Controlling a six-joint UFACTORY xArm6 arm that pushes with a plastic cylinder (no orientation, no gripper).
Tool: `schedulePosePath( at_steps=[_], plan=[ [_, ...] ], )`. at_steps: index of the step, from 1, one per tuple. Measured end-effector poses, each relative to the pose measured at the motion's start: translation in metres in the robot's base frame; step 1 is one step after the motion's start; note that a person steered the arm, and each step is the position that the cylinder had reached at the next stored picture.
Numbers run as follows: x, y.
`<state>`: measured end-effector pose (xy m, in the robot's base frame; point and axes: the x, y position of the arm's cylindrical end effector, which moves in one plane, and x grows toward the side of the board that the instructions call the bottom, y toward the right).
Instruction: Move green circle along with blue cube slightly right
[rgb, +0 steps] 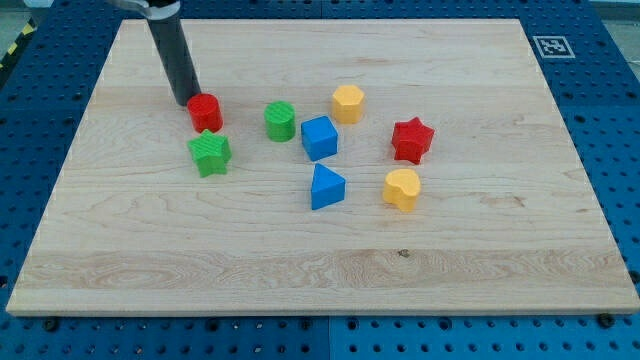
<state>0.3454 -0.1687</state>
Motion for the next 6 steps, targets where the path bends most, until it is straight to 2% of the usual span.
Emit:
schedulePosePath(
  at_steps=[1,3,4,6],
  plan=[
    [-0.014,0.02],
    [-0.014,0.048],
    [-0.005,0.058],
    [0.046,0.059]
  ],
)
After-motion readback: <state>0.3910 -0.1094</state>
